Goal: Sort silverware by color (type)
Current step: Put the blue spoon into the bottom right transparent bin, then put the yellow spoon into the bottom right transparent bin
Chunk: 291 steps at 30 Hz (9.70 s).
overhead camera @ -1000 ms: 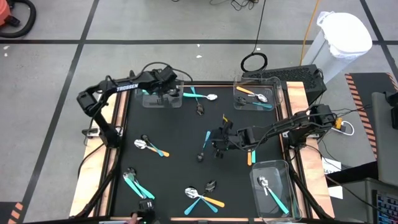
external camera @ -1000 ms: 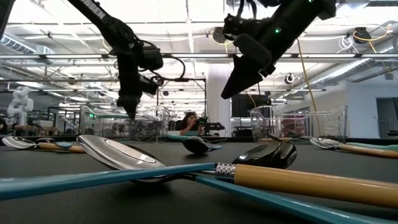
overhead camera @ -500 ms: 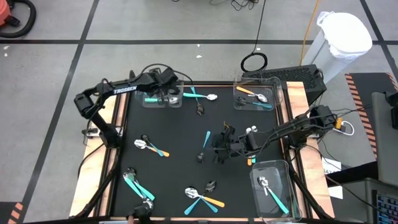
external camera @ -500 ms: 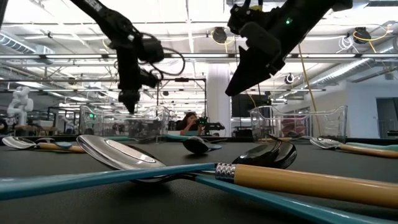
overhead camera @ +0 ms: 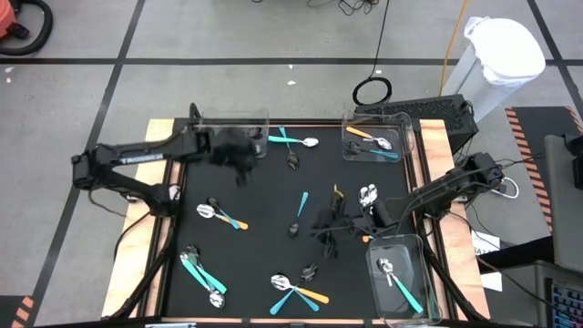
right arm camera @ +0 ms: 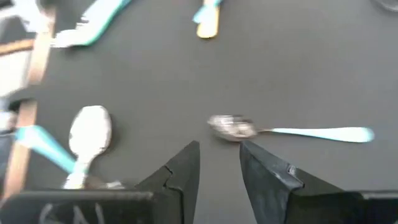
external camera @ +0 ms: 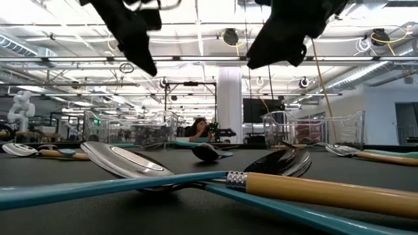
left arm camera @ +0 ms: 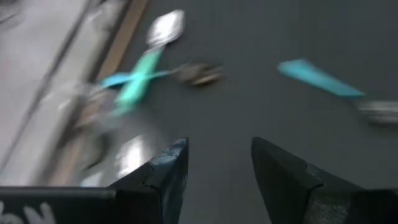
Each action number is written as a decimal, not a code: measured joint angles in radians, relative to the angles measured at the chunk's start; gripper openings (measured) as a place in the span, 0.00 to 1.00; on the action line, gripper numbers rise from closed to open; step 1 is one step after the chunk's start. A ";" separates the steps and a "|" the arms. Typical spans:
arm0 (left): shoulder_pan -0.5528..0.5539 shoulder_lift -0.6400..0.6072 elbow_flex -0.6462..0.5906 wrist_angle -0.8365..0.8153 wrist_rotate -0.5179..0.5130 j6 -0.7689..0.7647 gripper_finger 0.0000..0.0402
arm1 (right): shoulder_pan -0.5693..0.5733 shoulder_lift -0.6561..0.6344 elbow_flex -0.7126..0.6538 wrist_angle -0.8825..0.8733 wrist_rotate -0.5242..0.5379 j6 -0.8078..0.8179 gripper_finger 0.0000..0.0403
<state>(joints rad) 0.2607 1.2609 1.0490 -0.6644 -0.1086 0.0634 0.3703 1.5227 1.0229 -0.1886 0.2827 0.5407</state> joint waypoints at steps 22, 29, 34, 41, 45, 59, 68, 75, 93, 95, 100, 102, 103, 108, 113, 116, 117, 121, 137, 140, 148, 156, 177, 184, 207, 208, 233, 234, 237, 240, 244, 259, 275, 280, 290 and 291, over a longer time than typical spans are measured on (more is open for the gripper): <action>-0.688 0.167 -0.333 0.753 -0.219 -0.410 0.45 | 0.154 0.064 0.000 0.165 -0.119 0.079 0.27; -0.732 0.214 -0.332 0.800 -0.230 -0.426 0.45 | 0.207 0.069 0.000 0.158 -0.093 0.042 0.27; -0.734 0.225 -0.332 0.835 -0.229 -0.427 0.45 | 0.202 0.120 0.000 0.214 -0.053 -0.070 0.27; -0.738 0.224 -0.332 0.839 -0.208 -0.428 0.45 | 0.158 0.208 0.000 0.313 -0.054 -0.132 0.27; -0.738 0.224 -0.332 0.839 -0.210 -0.425 0.45 | 0.133 0.234 0.000 0.352 -0.132 -0.166 0.27; -0.716 0.224 -0.332 0.841 -0.264 -0.425 0.45 | 0.096 0.396 0.249 0.091 -0.207 -0.402 0.43; -0.714 0.224 -0.332 0.837 -0.273 -0.424 0.45 | 0.093 0.490 0.345 0.013 -0.363 -0.598 0.36; -0.714 0.224 -0.332 0.837 -0.294 -0.423 0.45 | 0.087 0.550 0.345 0.033 -0.366 -0.649 0.31; -0.712 0.224 -0.332 0.829 -0.329 -0.421 0.45 | 0.074 0.443 0.409 -0.189 -0.336 -0.315 0.03; -0.712 0.224 -0.332 0.821 -0.331 -0.415 0.45 | 0.077 0.387 0.432 -0.290 -0.287 -0.257 0.03; -0.711 0.224 -0.332 0.814 -0.361 -0.422 0.45 | 0.097 0.214 0.438 -0.525 -0.141 -0.067 0.02; -0.711 0.224 -0.332 0.813 -0.367 -0.422 0.45 | 0.106 0.137 0.439 -0.658 -0.100 0.053 0.02; -0.711 0.224 -0.332 0.813 -0.367 -0.424 0.45 | 0.111 0.103 0.440 -0.731 -0.083 0.119 0.02; -0.711 0.224 -0.332 0.813 -0.368 -0.449 0.45 | 0.178 -0.019 0.438 -1.085 0.028 0.461 0.02; -0.713 0.224 -0.332 0.812 -0.368 -0.460 0.45 | 0.291 -0.076 0.430 -1.286 0.081 0.797 0.02; -0.713 0.224 -0.332 0.798 -0.368 -0.497 0.45 | 0.367 -0.087 0.394 -1.308 0.081 0.947 0.02; -0.714 0.224 -0.332 0.786 -0.368 -0.503 0.45 | 0.394 -0.088 0.381 -1.306 0.074 0.992 0.02; -0.714 0.224 -0.332 0.742 -0.371 -0.505 0.45 | 0.494 -0.083 0.329 -1.291 -0.040 1.123 0.03; -0.714 0.224 -0.332 0.734 -0.398 -0.504 0.45 | 0.769 0.013 0.196 -1.098 -0.048 1.600 0.04; -0.714 0.224 -0.332 0.733 -0.398 -0.505 0.45 | 0.778 0.045 0.186 -1.033 -0.052 1.579 0.06; -0.712 0.224 -0.302 0.724 -0.398 -0.525 0.45 | 0.786 0.109 0.186 -0.937 -0.181 1.529 0.20; -0.718 0.144 -0.175 0.337 -0.398 -0.526 0.45 | 0.788 0.099 0.200 -0.951 -0.123 1.533 0.30; -0.871 -0.046 -0.067 0.004 -0.619 -0.739 0.45 | 0.667 0.077 0.222 -0.965 0.743 1.204 0.29; -0.887 0.073 -0.179 0.331 -0.533 -0.656 0.45 | 0.514 0.077 0.220 -0.895 0.788 1.045 0.29; -0.821 0.419 -0.181 0.856 -0.566 -0.398 0.45 | -0.030 0.059 0.139 -1.116 0.263 0.713 0.31; -0.817 0.430 -0.181 0.868 -0.553 -0.398 0.45 | -0.051 0.059 0.116 -1.110 0.223 0.697 0.31; -0.756 0.453 -0.181 0.865 -0.547 -0.391 0.45 | -0.306 0.009 -0.184 -0.762 -0.082 0.430 0.31; -0.752 0.453 -0.181 0.865 -0.547 -0.391 0.45 | -0.306 -0.002 -0.184 -0.763 -0.087 0.427 0.31; -0.738 0.453 -0.181 0.865 -0.547 -0.395 0.45 | -0.306 -0.035 -0.184 -0.758 -0.131 0.407 0.31; -0.725 0.453 -0.181 0.866 -0.548 -0.397 0.45 | -0.300 -0.050 -0.184 -0.721 -0.160 0.394 0.31; -0.718 0.453 -0.181 0.867 -0.548 -0.397 0.45 | -0.287 -0.034 -0.188 -0.636 -0.210 0.385 0.31; -0.721 0.452 -0.181 0.865 -0.524 -0.398 0.45 | -0.284 -0.003 -0.225 -0.641 -0.220 0.419 0.31; -0.721 0.452 -0.181 0.854 -0.523 -0.397 0.45 | -0.284 -0.039 -0.216 -0.601 -0.265 0.367 0.07; -0.721 0.452 -0.181 0.844 -0.523 -0.399 0.45 | -0.264 -0.114 -0.071 -0.652 -0.266 0.303 0.07; -0.722 0.452 -0.181 0.726 -0.522 -0.486 0.45 | -0.069 -0.253 0.197 -0.795 -0.286 0.298 0.08; -0.722 0.452 -0.181 0.703 -0.522 -0.501 0.45 | -0.034 -0.264 0.198 -0.791 -0.283 0.318 0.08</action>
<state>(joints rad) -0.4614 1.7130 0.8677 0.0384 -0.6308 -0.4378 0.3364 1.2587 1.2213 -0.9796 0.0000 0.8589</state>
